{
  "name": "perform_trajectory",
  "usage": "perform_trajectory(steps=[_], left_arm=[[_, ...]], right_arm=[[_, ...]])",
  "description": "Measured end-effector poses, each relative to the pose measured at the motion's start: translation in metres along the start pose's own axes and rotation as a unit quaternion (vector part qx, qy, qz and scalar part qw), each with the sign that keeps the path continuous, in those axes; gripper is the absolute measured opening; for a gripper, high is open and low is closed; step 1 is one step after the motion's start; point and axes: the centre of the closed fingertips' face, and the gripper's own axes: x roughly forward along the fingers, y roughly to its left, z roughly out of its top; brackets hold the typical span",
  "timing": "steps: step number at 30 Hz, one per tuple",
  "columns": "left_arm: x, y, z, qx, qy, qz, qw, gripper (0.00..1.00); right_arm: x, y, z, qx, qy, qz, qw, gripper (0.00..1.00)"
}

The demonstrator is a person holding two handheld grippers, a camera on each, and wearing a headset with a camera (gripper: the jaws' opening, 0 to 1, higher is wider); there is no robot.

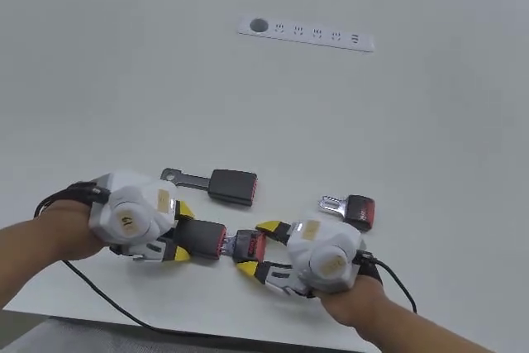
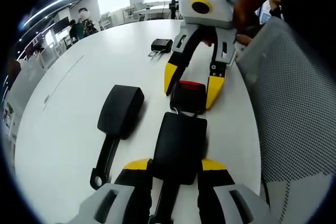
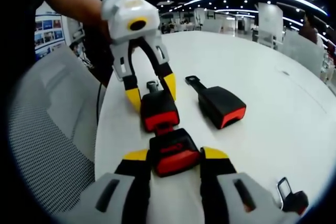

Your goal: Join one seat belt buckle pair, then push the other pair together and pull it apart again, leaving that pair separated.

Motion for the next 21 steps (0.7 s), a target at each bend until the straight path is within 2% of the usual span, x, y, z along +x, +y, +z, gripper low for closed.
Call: perform_trajectory(steps=[3, 5, 6, 7, 8, 10, 21], left_arm=[[-0.0002, 0.0002, 0.0, -0.002, -0.003, 0.001, 1.0, 0.34], [-0.0002, 0.0005, 0.0001, -0.002, -0.002, 0.001, 1.0, 0.34], [-0.0001, 0.0006, 0.0001, -0.002, 0.0, 0.001, 1.0, 0.34], [-0.0003, 0.0005, -0.0011, 0.001, 0.004, -0.001, 1.0, 0.34], [0.0002, 0.0004, -0.001, -0.005, 0.002, -0.001, 1.0, 0.34], [0.0009, 0.0007, -0.0009, -0.005, 0.0, -0.001, 1.0, 0.34], [0.0012, 0.0014, -0.0018, -0.004, 0.002, -0.001, 1.0, 0.34]], right_arm=[[0.0001, 0.0003, 0.0013, 0.002, 0.0, -0.001, 1.0, 0.36], [0.0069, 0.005, 0.0074, 0.0, 0.002, 0.0, 1.0, 0.36], [0.0089, 0.0051, 0.0094, 0.0, 0.005, -0.004, 1.0, 0.36], [0.0092, 0.0028, 0.0092, 0.009, 0.011, -0.021, 0.9997, 0.36], [0.0088, 0.0049, 0.0087, 0.001, 0.008, -0.01, 0.9999, 0.36], [0.0074, 0.0039, 0.0079, 0.006, 0.002, -0.01, 0.9999, 0.36], [0.0071, 0.0042, 0.008, 0.005, 0.011, -0.012, 0.9999, 0.36]])
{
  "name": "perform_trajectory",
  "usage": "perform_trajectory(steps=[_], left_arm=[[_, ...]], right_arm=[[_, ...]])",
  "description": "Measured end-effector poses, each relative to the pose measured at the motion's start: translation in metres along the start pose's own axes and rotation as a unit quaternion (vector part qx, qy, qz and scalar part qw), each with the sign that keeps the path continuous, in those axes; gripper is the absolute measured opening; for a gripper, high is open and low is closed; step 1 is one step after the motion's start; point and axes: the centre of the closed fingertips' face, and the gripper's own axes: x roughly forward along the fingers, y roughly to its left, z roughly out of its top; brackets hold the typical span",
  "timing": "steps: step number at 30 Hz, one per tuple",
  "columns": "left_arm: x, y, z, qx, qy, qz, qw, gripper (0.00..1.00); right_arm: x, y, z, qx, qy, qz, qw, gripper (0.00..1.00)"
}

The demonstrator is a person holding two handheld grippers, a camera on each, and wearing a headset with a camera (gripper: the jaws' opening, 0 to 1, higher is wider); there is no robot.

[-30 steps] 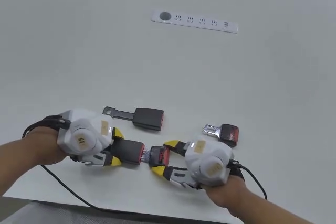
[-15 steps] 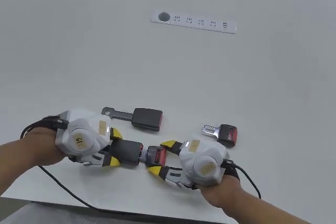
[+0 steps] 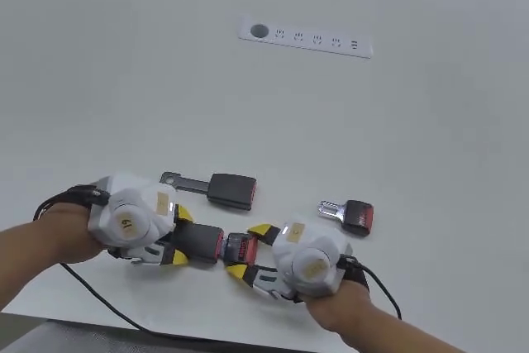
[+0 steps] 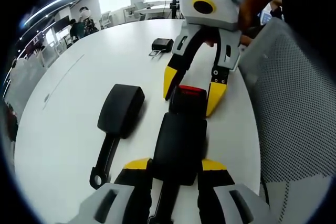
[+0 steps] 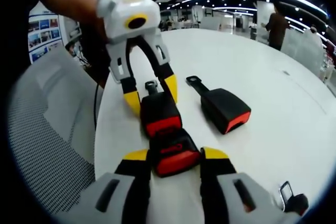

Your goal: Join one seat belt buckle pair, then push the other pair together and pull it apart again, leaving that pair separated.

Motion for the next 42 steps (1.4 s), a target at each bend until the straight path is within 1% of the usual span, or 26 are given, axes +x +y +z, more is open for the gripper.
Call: perform_trajectory(steps=[4, 8, 11, 15, 17, 20, 30, 33, 42], left_arm=[[-0.0005, 0.0004, 0.0004, 0.001, -0.003, 0.0, 1.0, 0.34], [-0.0008, 0.0009, 0.0005, 0.003, -0.005, -0.001, 1.0, 0.34], [-0.0018, 0.0013, -0.0005, -0.004, -0.02, 0.001, 0.9998, 0.34], [-0.002, 0.0008, -0.0005, -0.001, -0.03, -0.001, 0.9996, 0.34], [-0.0021, 0.0009, -0.0003, 0.002, -0.032, -0.004, 0.9995, 0.34], [-0.0022, 0.0008, -0.0006, 0.004, -0.034, -0.008, 0.9994, 0.33], [-0.0042, -0.0038, 0.0036, 0.009, -0.042, -0.015, 0.999, 0.33], [-0.0056, -0.0049, 0.0049, 0.002, -0.046, -0.016, 0.9988, 0.33], [-0.0079, -0.0064, 0.007, -0.001, -0.052, -0.02, 0.9984, 0.32]], right_arm=[[0.0, -0.0002, 0.0001, -0.001, -0.001, 0.0, 1.0, 0.36], [-0.001, -0.0005, -0.0005, -0.015, 0.002, 0.004, 0.9999, 0.36], [-0.0018, -0.0007, -0.0012, -0.024, 0.004, 0.009, 0.9997, 0.35], [-0.0028, -0.0004, -0.0021, -0.038, 0.005, 0.02, 0.9991, 0.35], [-0.0035, 0.0, -0.0035, -0.059, 0.01, 0.033, 0.9977, 0.34], [-0.0038, -0.0001, -0.0045, -0.071, 0.012, 0.037, 0.9967, 0.34], [-0.005, 0.0, -0.005, -0.079, 0.006, 0.041, 0.996, 0.33], [-0.0054, -0.0003, -0.0047, -0.073, 0.002, 0.041, 0.9965, 0.33], [-0.0051, -0.0003, -0.0045, -0.072, -0.004, 0.042, 0.9965, 0.33]])
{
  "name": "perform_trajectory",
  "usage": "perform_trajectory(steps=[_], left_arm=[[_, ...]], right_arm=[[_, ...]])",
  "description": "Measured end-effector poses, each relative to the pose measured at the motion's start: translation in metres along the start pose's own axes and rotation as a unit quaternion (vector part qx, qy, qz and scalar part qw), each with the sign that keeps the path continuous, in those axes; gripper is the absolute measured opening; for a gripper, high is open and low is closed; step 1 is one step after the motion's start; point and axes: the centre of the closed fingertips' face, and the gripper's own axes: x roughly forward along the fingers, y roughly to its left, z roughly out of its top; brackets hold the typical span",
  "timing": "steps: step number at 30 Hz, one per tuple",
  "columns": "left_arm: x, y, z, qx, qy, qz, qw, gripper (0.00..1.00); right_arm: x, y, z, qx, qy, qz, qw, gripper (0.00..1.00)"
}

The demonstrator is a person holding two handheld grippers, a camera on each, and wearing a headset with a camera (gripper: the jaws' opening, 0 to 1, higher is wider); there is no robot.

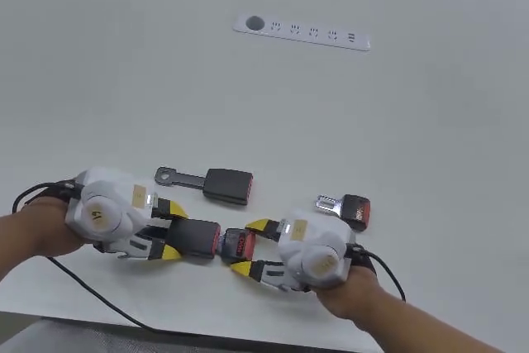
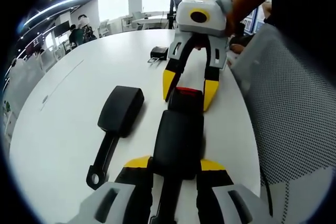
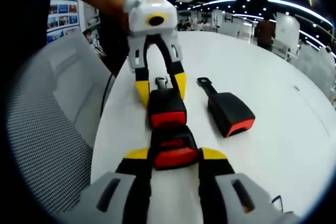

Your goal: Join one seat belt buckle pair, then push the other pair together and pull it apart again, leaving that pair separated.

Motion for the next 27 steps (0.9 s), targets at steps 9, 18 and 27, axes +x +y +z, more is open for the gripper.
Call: perform_trajectory(steps=[9, 18, 27], left_arm=[[-0.0004, 0.0007, -0.0005, -0.011, -0.01, 0.003, 0.9999, 0.32], [0.0003, 0.0011, -0.001, -0.007, -0.007, 0.004, 0.9999, 0.33], [0.0018, 0.0003, 0.0006, -0.003, 0.004, 0.011, 0.9999, 0.35]], right_arm=[[-0.0001, 0.0003, 0.0, 0.015, -0.013, -0.009, 0.9998, 0.34], [-0.0005, 0.0001, -0.0005, 0.018, -0.017, -0.014, 0.9996, 0.34], [0.0002, -0.0001, 0.0006, 0.006, -0.008, -0.014, 0.9999, 0.37]])
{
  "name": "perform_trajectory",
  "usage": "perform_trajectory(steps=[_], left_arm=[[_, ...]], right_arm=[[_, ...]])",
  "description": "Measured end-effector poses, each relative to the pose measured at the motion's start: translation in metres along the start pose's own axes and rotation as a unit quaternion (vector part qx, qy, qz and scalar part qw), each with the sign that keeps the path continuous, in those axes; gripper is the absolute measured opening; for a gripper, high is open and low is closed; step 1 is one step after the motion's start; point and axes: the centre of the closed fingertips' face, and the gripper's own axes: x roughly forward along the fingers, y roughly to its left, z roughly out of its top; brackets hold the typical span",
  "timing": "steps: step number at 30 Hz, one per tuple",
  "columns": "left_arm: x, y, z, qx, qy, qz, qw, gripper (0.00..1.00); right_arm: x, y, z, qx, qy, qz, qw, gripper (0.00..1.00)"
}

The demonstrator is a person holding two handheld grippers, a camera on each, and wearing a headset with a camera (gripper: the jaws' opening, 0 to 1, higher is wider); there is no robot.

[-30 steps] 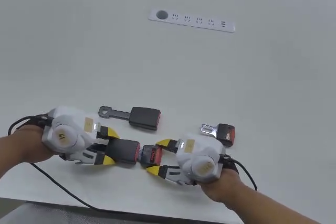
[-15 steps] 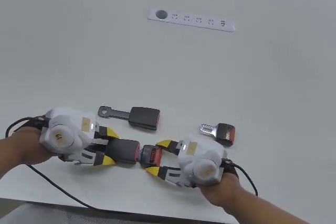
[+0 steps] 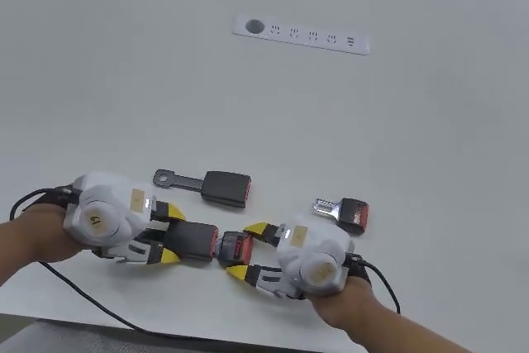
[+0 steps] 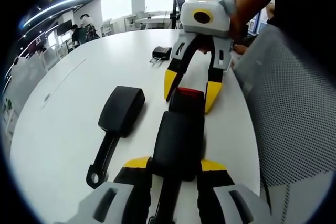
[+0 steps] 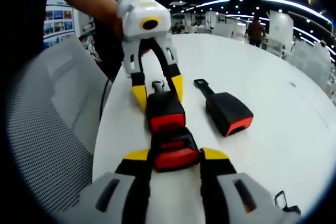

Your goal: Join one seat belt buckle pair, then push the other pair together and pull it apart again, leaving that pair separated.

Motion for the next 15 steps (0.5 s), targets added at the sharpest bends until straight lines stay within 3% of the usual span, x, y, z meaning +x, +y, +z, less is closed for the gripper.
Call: perform_trajectory(steps=[2, 3, 5, 7, 9, 12, 15], left_arm=[[0.0, 0.001, 0.0, -0.005, 0.004, 0.005, 1.0, 0.35], [0.001, 0.001, 0.0, -0.008, 0.007, 0.01, 0.9999, 0.35], [-0.002, 0.002, -0.004, -0.03, 0.029, 0.02, 0.9989, 0.4], [-0.002, -0.003, 0.004, -0.042, 0.015, 0.008, 0.999, 0.53], [-0.005, -0.002, 0.013, -0.039, 0.007, 0.023, 0.9989, 0.68], [-0.011, 0.001, 0.025, -0.034, -0.014, 0.037, 0.9986, 0.74], [-0.016, 0.006, 0.029, -0.031, -0.017, 0.043, 0.9985, 0.77]], right_arm=[[0.0, 0.003, 0.0, -0.01, 0.008, -0.001, 0.9999, 0.39], [-0.001, 0.003, 0.002, -0.007, 0.004, -0.002, 1.0, 0.46], [-0.004, 0.002, 0.014, 0.016, -0.028, -0.009, 0.9995, 0.62], [-0.011, -0.003, 0.024, 0.036, -0.052, -0.025, 0.9977, 0.7], [-0.018, -0.01, 0.026, 0.05, -0.059, -0.037, 0.9963, 0.75], [-0.029, -0.016, 0.027, 0.049, -0.065, -0.052, 0.9953, 0.82], [-0.042, -0.022, 0.025, 0.054, -0.073, -0.059, 0.9941, 0.84]])
